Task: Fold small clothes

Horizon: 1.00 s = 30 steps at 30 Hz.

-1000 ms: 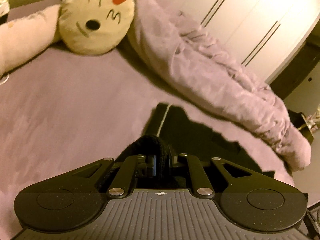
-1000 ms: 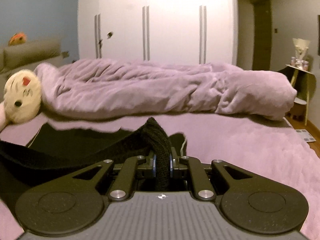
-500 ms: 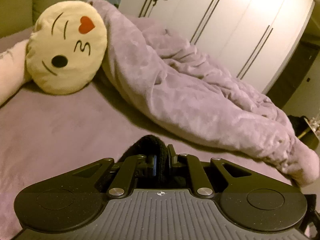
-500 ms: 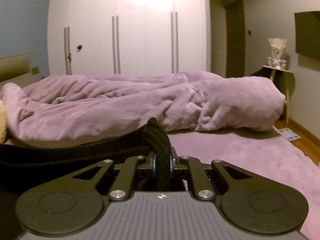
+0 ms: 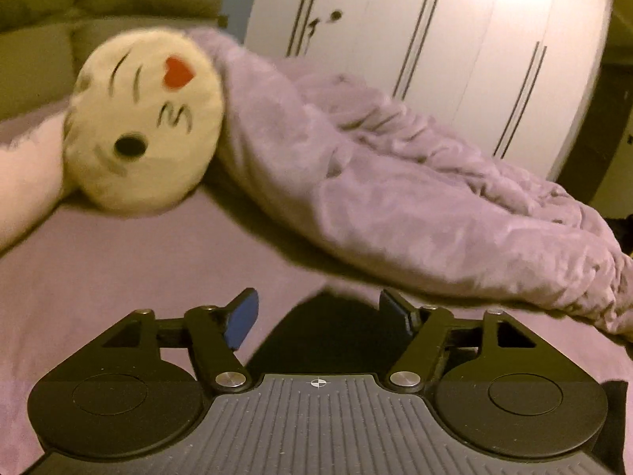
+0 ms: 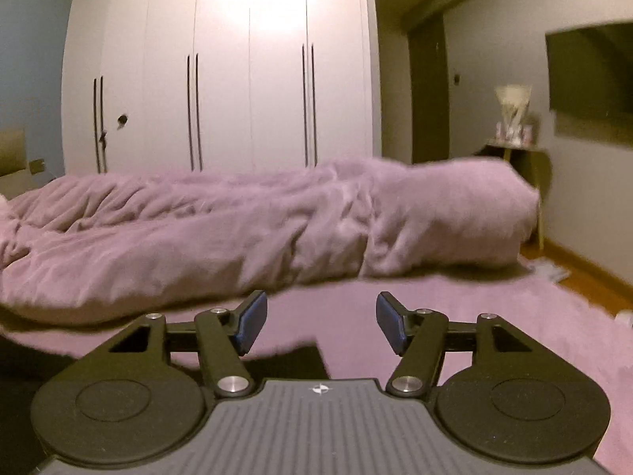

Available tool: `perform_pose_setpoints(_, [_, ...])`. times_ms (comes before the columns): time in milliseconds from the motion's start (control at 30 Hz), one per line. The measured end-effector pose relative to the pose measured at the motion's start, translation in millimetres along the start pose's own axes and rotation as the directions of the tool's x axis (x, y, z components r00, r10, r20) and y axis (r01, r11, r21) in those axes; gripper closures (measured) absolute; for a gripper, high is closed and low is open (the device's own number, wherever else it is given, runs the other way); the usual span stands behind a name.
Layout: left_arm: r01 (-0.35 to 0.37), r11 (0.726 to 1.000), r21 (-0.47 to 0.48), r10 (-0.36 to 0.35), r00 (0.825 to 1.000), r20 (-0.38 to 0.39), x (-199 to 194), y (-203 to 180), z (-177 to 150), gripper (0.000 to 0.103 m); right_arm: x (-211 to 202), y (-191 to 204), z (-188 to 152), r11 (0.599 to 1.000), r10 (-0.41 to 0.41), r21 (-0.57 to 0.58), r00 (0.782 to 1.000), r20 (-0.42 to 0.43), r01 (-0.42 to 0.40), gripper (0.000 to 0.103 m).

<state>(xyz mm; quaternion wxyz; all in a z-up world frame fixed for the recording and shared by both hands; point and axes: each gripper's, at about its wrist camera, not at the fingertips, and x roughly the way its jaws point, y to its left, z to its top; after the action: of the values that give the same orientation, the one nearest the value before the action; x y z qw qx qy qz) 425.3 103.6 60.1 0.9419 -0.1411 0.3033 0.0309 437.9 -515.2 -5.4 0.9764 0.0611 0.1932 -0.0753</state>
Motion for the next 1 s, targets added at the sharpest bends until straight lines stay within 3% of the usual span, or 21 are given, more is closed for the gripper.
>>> perform_pose_setpoints(200, [-0.044,0.997,-0.068,0.032,0.984,-0.177,-1.1,52.2,-51.5,0.024,-33.3,-21.3,-52.5,0.999,0.017,-0.031,0.986,-0.167,-0.023,0.038])
perform_pose_setpoints(300, [-0.068,0.991,-0.113,0.039,0.970,-0.240,-5.6,71.1,-74.5,0.025,-44.9,-35.3,-74.5,1.000,0.018,0.030,0.966,-0.257,-0.011,0.038])
perform_pose_setpoints(433, [-0.066,0.986,-0.152,0.018,0.955,-0.296,-13.2,82.3,-97.8,0.024,-58.6,-43.6,-89.2,0.995,0.036,0.102,0.952,-0.304,-0.005,0.038])
perform_pose_setpoints(567, [-0.066,0.989,-0.136,0.016,0.940,-0.340,-16.7,78.7,-115.5,0.024,-55.9,-38.6,-96.8,0.997,0.052,0.070,0.934,-0.355,-0.029,0.038])
perform_pose_setpoints(667, [-0.070,0.990,-0.123,0.022,0.935,-0.353,-16.9,74.1,-118.2,0.024,-53.4,-33.1,-99.6,1.000,0.017,0.008,0.932,-0.362,-0.015,0.038])
perform_pose_setpoints(733, [-0.086,0.992,-0.094,0.048,0.936,-0.348,-16.8,71.0,-118.6,0.024,-51.5,-28.8,-97.8,0.997,-0.060,-0.069,0.938,-0.342,0.039,0.038])
perform_pose_setpoints(800, [-0.103,0.992,-0.077,0.071,0.935,-0.348,-16.0,70.4,-118.5,0.024,-51.7,-25.9,-97.3,0.983,-0.163,-0.133,0.930,-0.331,0.125,0.038])
perform_pose_setpoints(1000, [-0.139,0.989,-0.058,0.115,0.946,-0.303,-21.9,73.9,-116.9,0.023,-85.2,-21.5,-95.2,0.993,-0.111,-0.069,0.959,-0.262,0.096,0.036])
